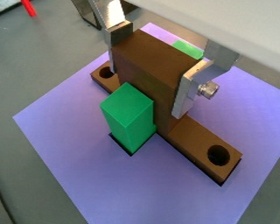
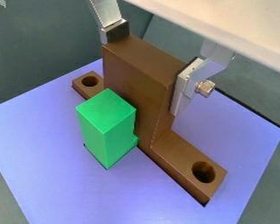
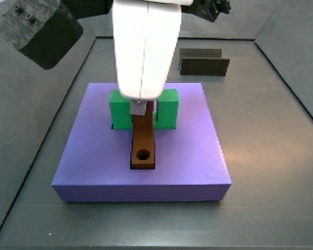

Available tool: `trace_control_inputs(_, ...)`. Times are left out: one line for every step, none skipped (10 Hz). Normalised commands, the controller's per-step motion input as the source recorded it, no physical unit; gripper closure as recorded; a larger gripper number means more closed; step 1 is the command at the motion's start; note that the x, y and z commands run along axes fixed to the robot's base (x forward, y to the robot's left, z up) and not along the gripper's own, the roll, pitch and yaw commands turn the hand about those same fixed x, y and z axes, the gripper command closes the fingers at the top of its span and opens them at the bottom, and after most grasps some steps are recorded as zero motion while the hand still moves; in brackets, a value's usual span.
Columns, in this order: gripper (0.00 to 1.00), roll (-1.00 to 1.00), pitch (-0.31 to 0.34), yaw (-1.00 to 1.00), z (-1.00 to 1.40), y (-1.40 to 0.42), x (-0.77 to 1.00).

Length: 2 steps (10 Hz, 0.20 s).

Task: Pick up the brown object. Move up. Place the brown object on the fixture. Regrasp the brown object. Move to above the board. Insert the brown object.
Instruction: Insert the brown object.

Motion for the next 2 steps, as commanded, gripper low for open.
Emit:
trace_control_inputs(1.00,-0.01,0.000,0.00,0.00,0.00,0.00)
trace_control_inputs(1.00,0.00,0.000,0.00,0.00,0.00,0.00)
